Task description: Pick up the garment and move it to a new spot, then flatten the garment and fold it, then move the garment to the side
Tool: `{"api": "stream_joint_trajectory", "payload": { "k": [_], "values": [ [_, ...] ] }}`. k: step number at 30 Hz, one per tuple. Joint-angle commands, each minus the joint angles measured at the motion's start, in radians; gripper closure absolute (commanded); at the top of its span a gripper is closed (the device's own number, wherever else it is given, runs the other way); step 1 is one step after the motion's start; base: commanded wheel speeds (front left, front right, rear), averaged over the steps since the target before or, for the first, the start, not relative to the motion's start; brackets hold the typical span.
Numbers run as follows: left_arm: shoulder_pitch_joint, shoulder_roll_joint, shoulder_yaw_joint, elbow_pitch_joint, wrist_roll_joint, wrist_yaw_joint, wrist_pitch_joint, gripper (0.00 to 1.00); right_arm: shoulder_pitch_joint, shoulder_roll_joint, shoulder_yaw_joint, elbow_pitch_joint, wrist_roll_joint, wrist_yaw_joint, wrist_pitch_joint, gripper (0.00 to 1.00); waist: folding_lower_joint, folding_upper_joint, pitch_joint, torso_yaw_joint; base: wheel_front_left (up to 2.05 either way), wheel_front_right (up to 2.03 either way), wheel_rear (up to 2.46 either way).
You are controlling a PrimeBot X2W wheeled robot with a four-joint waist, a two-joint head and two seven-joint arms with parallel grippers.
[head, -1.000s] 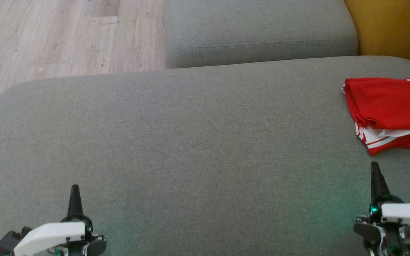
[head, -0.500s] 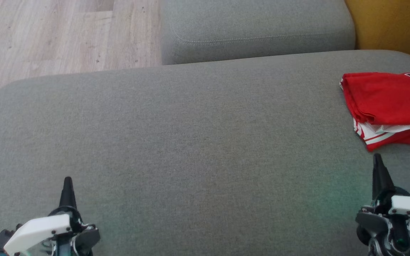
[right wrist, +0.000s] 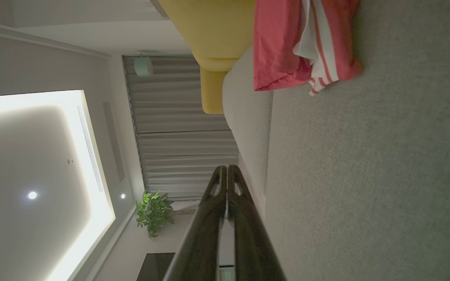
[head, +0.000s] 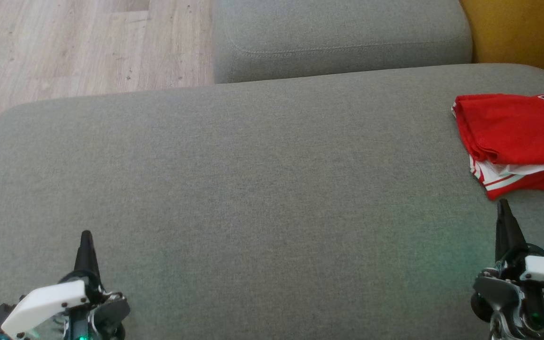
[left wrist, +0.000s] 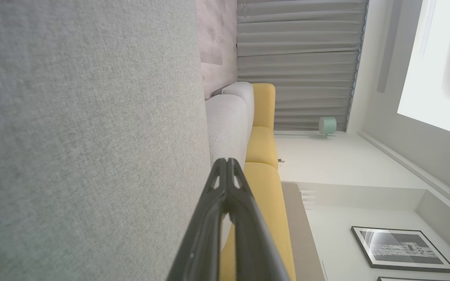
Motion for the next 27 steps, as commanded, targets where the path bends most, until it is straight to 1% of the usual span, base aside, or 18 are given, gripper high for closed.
{"api": "stream_joint_trajectory", "payload": {
  "k": [1, 27],
  "values": [
    [-0.047, 0.008, 0.041, -0.029, 0.0, -0.007, 0.006, 1.0, -0.054, -0.005, 0.02, -0.031, 0.007, -0.001, 0.006, 1.0, 0.0, 0.0, 0.0, 0.0, 0.0, 0.0, 0.0],
    [-0.048, 0.002, 0.051, -0.029, 0.008, -0.007, 0.013, 1.0, -0.054, -0.005, 0.019, -0.031, 0.007, -0.001, 0.007, 1.0, 0.0, 0.0, 0.0, 0.0, 0.0, 0.0, 0.0]
  ]
}}
